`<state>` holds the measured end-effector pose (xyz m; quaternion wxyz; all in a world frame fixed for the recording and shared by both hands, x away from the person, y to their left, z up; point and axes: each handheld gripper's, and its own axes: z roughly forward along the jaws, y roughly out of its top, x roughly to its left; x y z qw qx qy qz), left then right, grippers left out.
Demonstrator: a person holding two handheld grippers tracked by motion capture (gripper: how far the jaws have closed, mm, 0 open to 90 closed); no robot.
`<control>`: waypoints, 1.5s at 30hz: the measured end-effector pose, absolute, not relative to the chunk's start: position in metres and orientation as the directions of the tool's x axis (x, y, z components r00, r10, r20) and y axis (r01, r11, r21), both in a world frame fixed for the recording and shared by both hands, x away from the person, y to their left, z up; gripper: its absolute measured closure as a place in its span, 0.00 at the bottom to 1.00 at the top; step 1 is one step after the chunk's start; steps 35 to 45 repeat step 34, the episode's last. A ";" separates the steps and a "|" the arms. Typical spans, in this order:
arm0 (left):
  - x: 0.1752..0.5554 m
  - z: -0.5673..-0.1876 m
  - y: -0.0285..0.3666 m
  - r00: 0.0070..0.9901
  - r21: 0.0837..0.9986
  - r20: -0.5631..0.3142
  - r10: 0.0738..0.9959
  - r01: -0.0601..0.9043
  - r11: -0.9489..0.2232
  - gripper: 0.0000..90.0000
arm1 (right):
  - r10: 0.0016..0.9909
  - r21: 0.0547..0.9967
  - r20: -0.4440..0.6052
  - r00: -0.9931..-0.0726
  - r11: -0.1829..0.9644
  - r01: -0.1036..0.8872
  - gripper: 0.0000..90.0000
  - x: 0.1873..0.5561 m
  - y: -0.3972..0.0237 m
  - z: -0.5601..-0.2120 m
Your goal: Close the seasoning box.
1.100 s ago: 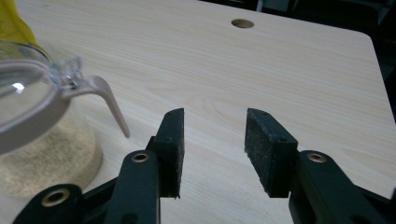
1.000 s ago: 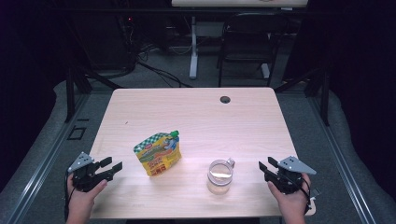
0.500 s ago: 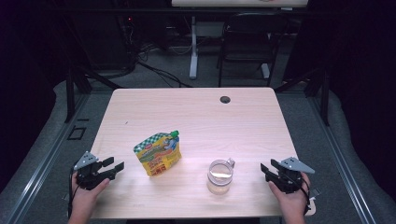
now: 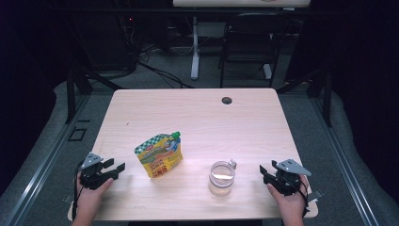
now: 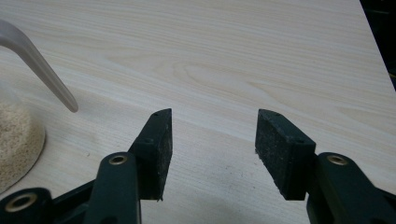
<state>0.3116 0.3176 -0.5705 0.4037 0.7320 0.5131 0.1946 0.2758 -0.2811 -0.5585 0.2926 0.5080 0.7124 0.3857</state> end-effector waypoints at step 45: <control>0.314 -0.567 0.330 0.311 0.794 -0.137 0.941 0.602 -0.083 0.47 | 0.953 0.831 -0.056 -0.299 0.210 0.514 0.44 0.276 -0.277 -0.566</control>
